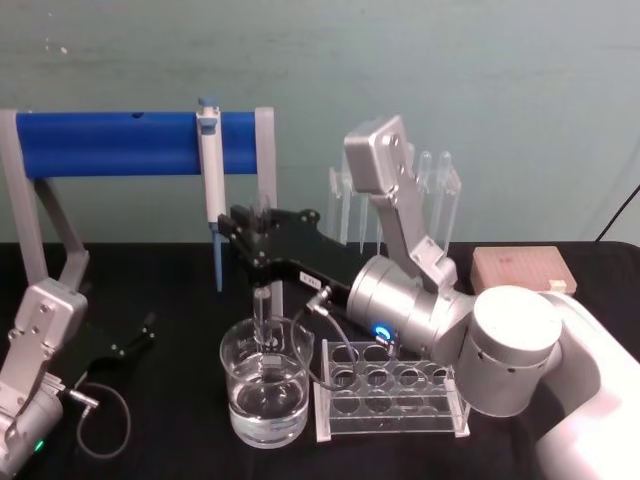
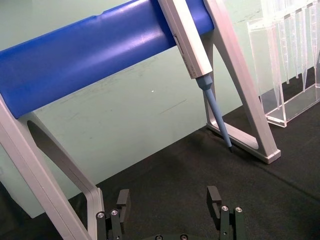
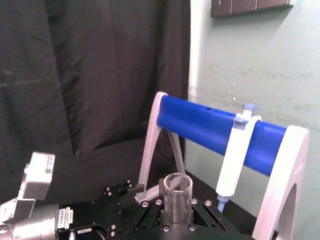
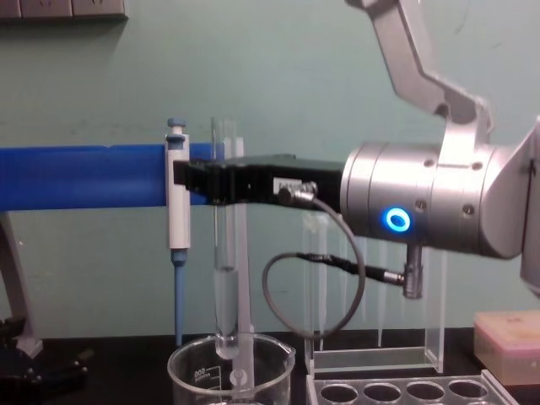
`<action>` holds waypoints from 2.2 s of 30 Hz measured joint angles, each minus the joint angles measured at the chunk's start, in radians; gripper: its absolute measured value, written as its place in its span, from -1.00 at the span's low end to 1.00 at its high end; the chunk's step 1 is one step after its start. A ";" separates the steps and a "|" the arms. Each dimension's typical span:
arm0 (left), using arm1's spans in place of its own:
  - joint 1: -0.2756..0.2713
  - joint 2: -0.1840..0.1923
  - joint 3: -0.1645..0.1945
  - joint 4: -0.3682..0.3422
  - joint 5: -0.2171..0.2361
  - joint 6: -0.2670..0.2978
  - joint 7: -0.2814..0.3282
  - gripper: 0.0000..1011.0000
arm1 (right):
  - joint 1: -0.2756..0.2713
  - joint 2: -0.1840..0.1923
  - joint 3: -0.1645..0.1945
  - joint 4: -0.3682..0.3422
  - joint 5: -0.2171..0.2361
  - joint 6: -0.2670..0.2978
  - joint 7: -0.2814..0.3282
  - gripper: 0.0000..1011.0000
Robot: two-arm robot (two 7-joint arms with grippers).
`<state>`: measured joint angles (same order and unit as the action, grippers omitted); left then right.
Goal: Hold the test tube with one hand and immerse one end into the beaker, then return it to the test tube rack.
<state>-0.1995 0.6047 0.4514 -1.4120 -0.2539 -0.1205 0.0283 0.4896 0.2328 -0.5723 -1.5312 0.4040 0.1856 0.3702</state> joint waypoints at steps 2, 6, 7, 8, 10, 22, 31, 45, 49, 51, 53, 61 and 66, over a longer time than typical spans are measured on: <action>0.000 0.000 0.000 0.000 0.000 0.000 0.000 0.98 | -0.004 -0.005 -0.001 0.014 -0.004 -0.010 0.001 -0.70; 0.000 0.000 0.000 0.000 0.000 0.000 0.000 0.98 | -0.011 -0.011 -0.009 0.039 -0.015 -0.034 0.014 -0.70; 0.000 0.000 0.000 0.000 0.000 0.000 0.000 0.98 | -0.014 -0.013 -0.012 0.048 -0.021 -0.045 0.020 -0.70; 0.000 0.000 0.000 0.000 0.000 0.000 0.000 0.98 | -0.015 -0.013 -0.014 0.052 -0.026 -0.053 0.023 -0.70; 0.000 0.000 0.000 0.000 0.000 0.000 0.000 0.98 | -0.021 -0.014 -0.019 0.065 -0.036 -0.072 0.031 -0.70; 0.000 0.000 0.000 0.000 0.000 0.000 0.000 0.98 | -0.044 -0.029 -0.021 0.127 -0.073 -0.145 0.062 -0.70; 0.000 0.000 0.000 0.000 0.000 0.000 0.000 0.98 | -0.059 -0.037 -0.017 0.154 -0.091 -0.164 0.068 -0.70; 0.000 0.000 0.000 0.000 0.000 0.000 0.000 0.98 | -0.086 -0.043 0.004 0.165 -0.100 -0.176 0.069 -0.70; 0.000 0.000 0.000 0.000 0.000 0.000 0.000 0.98 | -0.090 -0.044 0.010 0.165 -0.100 -0.175 0.070 -0.70; 0.000 0.000 0.000 0.000 0.000 0.000 0.000 0.98 | -0.090 -0.044 0.010 0.165 -0.100 -0.175 0.070 -0.70; 0.000 0.000 0.000 0.000 0.000 0.000 0.000 0.98 | -0.090 -0.044 0.010 0.165 -0.100 -0.175 0.070 -0.70; 0.000 0.000 0.000 0.000 0.000 0.000 0.000 0.98 | -0.090 -0.043 0.009 0.165 -0.100 -0.174 0.070 -0.70; 0.000 0.000 0.000 0.000 0.000 0.000 0.000 0.98 | -0.089 -0.043 0.009 0.164 -0.100 -0.174 0.070 -0.70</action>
<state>-0.1995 0.6047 0.4514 -1.4120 -0.2539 -0.1206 0.0283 0.4003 0.1896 -0.5637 -1.3670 0.3043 0.0119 0.4402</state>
